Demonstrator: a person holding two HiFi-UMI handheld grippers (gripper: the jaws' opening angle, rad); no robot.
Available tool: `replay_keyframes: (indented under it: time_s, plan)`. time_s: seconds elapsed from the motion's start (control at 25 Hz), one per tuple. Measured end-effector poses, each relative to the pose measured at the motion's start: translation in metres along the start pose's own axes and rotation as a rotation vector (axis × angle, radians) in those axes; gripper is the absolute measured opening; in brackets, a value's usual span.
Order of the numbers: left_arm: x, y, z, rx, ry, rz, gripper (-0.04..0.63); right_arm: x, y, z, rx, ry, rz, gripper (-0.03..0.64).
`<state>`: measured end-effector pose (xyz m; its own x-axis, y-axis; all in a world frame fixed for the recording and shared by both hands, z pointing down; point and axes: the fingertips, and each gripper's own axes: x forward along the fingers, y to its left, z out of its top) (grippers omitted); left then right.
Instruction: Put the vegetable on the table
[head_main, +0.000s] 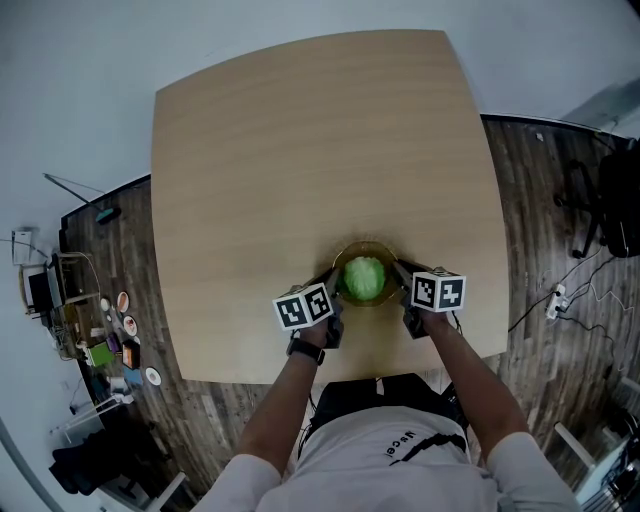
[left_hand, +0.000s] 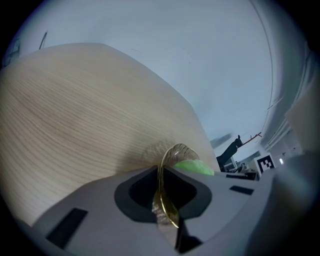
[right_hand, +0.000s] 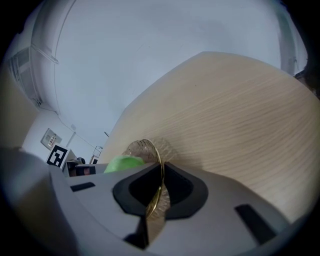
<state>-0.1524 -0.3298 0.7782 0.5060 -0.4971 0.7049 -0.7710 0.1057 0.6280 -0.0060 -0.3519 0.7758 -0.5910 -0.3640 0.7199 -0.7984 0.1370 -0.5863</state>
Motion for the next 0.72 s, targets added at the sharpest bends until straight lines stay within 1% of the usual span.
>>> replay_keyframes:
  time_s: [0.12, 0.24, 0.44, 0.56, 0.72]
  plan:
    - [-0.002, 0.002, 0.0, 0.002, -0.005, -0.005, 0.031, -0.003, -0.003, -0.001, 0.007, 0.004, 0.011, 0.026]
    - [-0.008, 0.006, -0.001, -0.002, -0.006, -0.003, 0.061, -0.003, -0.002, -0.001, -0.014, 0.004, 0.012, 0.028]
    - [-0.025, 0.009, 0.009, -0.023, -0.059, 0.005, 0.061, -0.008, 0.003, 0.008, -0.023, -0.03, 0.018, 0.031]
    - [-0.032, -0.001, 0.013, -0.003, -0.089, 0.005, 0.06, -0.022, 0.005, 0.018, -0.037, -0.071, 0.018, 0.031]
    - [-0.048, -0.024, 0.021, 0.047, -0.137, 0.0, 0.058, -0.041, 0.02, 0.019, -0.103, -0.087, 0.025, 0.029]
